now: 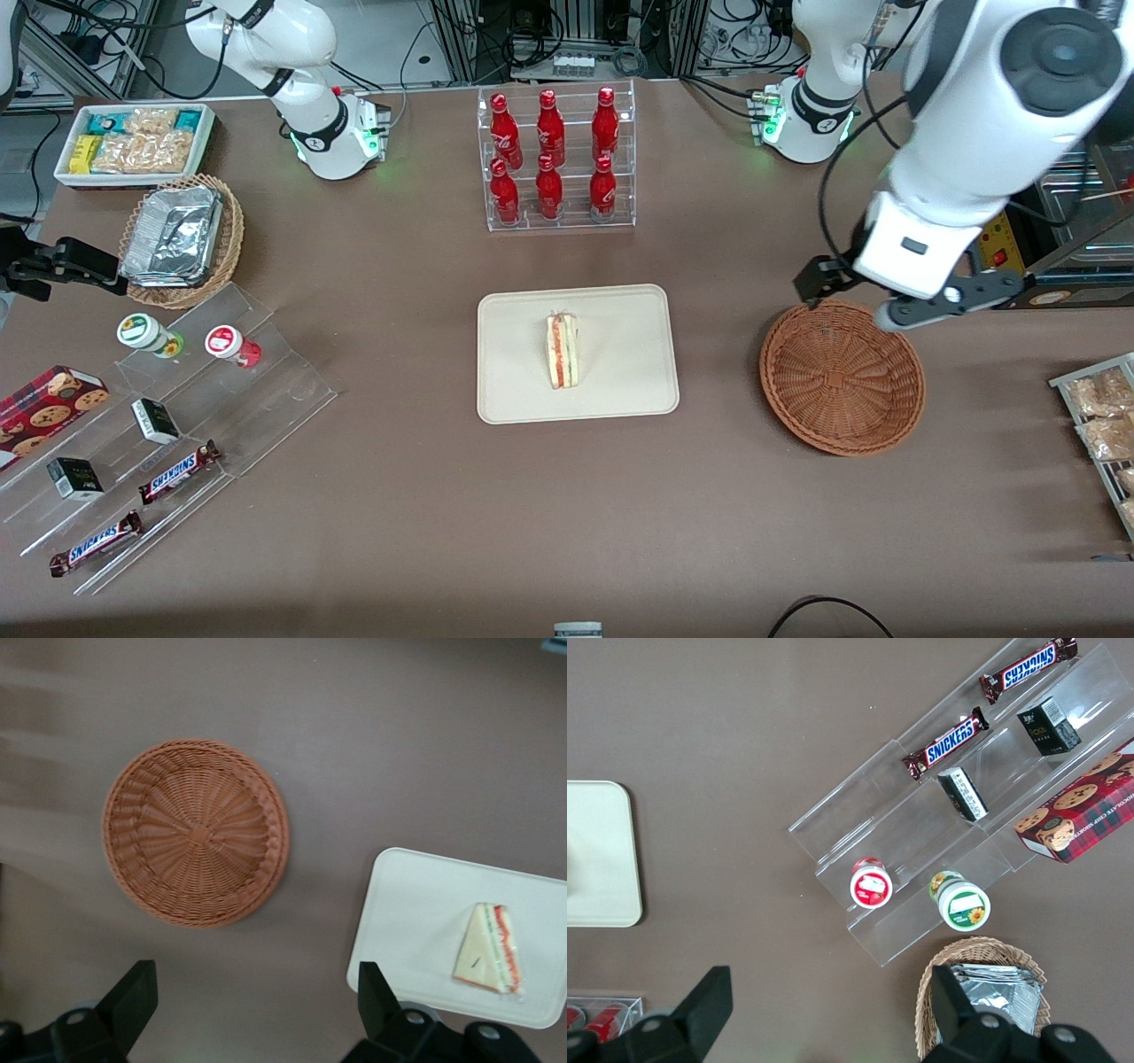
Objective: Place sandwich from basket to tray
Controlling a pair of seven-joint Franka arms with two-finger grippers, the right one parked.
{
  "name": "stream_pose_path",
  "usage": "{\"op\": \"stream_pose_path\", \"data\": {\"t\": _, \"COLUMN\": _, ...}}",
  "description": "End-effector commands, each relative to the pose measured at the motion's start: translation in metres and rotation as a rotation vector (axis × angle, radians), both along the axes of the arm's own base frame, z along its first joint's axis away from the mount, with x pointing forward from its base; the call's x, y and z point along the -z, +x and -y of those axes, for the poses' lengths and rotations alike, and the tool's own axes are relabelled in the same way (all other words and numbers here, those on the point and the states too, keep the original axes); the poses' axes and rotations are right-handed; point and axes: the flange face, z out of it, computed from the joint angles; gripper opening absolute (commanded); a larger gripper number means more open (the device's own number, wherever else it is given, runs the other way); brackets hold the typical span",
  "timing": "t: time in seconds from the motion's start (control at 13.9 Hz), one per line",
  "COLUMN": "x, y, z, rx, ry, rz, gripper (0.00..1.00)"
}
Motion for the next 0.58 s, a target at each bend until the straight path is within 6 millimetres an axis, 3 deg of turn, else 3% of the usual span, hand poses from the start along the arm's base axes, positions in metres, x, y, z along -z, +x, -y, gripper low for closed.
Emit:
{"op": "stream_pose_path", "data": {"t": 0.0, "x": -0.013, "y": -0.009, "z": -0.038, "rx": 0.038, "ry": -0.009, "rz": -0.024, "gripper": 1.0}}
{"op": "stream_pose_path", "data": {"t": 0.22, "x": -0.022, "y": -0.011, "z": -0.075, "rx": 0.08, "ry": -0.011, "rz": -0.038, "gripper": 1.0}}
{"op": "stream_pose_path", "data": {"t": 0.5, "x": -0.034, "y": -0.027, "z": -0.097, "rx": 0.14, "ry": -0.043, "rz": -0.069, "gripper": 1.0}}
